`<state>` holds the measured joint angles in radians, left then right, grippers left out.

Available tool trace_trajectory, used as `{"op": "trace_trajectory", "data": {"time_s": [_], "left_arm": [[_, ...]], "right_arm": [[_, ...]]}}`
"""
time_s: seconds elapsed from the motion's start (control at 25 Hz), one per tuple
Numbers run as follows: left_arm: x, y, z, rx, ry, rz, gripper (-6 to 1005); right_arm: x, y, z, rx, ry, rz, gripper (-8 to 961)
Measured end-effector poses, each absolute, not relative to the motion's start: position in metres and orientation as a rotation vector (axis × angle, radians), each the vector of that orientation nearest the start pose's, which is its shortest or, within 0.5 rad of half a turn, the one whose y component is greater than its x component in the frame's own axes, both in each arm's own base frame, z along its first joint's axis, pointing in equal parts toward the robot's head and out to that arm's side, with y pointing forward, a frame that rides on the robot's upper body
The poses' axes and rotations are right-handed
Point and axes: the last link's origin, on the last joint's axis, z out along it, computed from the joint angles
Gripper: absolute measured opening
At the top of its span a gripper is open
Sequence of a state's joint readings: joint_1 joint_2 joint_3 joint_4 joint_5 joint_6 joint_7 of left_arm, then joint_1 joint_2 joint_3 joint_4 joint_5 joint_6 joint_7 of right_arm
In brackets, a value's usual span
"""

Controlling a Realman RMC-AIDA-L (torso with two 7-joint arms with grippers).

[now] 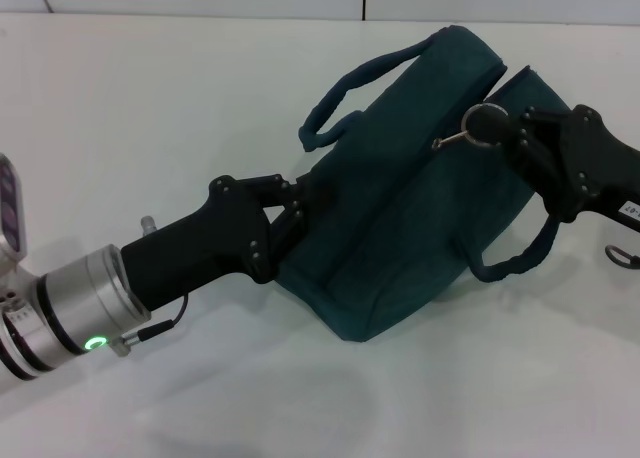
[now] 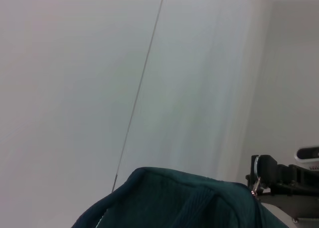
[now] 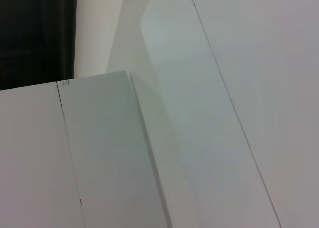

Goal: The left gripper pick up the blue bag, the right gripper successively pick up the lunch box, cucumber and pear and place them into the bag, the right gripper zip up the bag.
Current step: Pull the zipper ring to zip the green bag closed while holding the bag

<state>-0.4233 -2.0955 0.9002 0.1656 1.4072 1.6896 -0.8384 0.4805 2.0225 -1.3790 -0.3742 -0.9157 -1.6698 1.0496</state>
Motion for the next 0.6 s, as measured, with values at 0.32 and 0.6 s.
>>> {"op": "trace_trajectory", "data": {"time_s": [0.32,0.6], "left_arm": [[-0.26,0.26,-0.049,-2.443,-0.495,-1.286,64],[-0.259,0.261,-0.031,-2.535,-0.355,-1.277,55]], "right_arm": [[0.213,0.301,-0.012,-2.488,0.372,1.479,10],[0.203,0.284,-0.01,-2.559,0.262,1.59,11]]}}
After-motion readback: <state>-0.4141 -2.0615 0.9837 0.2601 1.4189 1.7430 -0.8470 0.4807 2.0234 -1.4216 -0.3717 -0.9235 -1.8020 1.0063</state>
